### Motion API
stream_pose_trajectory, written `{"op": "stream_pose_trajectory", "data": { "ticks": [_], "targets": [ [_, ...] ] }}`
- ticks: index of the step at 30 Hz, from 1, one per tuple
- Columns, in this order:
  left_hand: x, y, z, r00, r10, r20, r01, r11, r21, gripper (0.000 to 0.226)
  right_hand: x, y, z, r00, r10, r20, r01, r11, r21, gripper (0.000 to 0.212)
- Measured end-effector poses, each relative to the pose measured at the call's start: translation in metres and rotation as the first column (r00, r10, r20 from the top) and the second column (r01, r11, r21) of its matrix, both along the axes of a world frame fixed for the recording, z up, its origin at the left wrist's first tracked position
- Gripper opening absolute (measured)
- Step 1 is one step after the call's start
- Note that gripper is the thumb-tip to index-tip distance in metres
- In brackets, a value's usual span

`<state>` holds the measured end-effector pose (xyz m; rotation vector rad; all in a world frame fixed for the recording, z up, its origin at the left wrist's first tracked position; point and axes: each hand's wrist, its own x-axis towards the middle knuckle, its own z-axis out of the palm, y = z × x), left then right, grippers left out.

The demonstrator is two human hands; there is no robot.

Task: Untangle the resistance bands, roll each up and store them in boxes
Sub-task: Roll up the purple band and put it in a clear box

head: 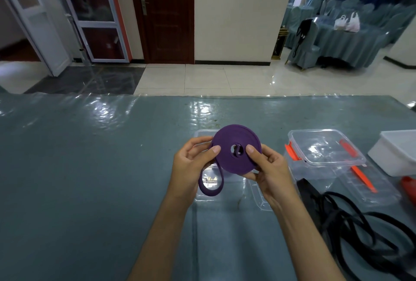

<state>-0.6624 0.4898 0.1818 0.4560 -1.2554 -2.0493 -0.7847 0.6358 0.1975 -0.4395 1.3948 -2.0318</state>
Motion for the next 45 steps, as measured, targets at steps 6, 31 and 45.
{"op": "stream_pose_trajectory", "data": {
  "ticks": [6, 31, 45],
  "targets": [
    [-0.006, 0.015, -0.004, 0.99, 0.143, -0.021, -0.143, 0.99, 0.018, 0.025, 0.013, -0.003, -0.01, 0.994, -0.101, 0.04, 0.103, 0.993, -0.049, 0.033],
    [-0.003, 0.063, -0.016, 0.971, 0.232, 0.055, -0.234, 0.972, 0.031, 0.022, 0.002, 0.038, -0.025, 0.999, -0.033, 0.023, 0.033, 0.999, 0.001, 0.041],
    [-0.025, 0.104, -0.025, 0.91, 0.407, 0.079, -0.412, 0.909, 0.067, 0.023, 0.025, 0.035, -0.046, 0.947, -0.267, 0.177, 0.293, 0.945, -0.142, 0.02]
  ]
}}
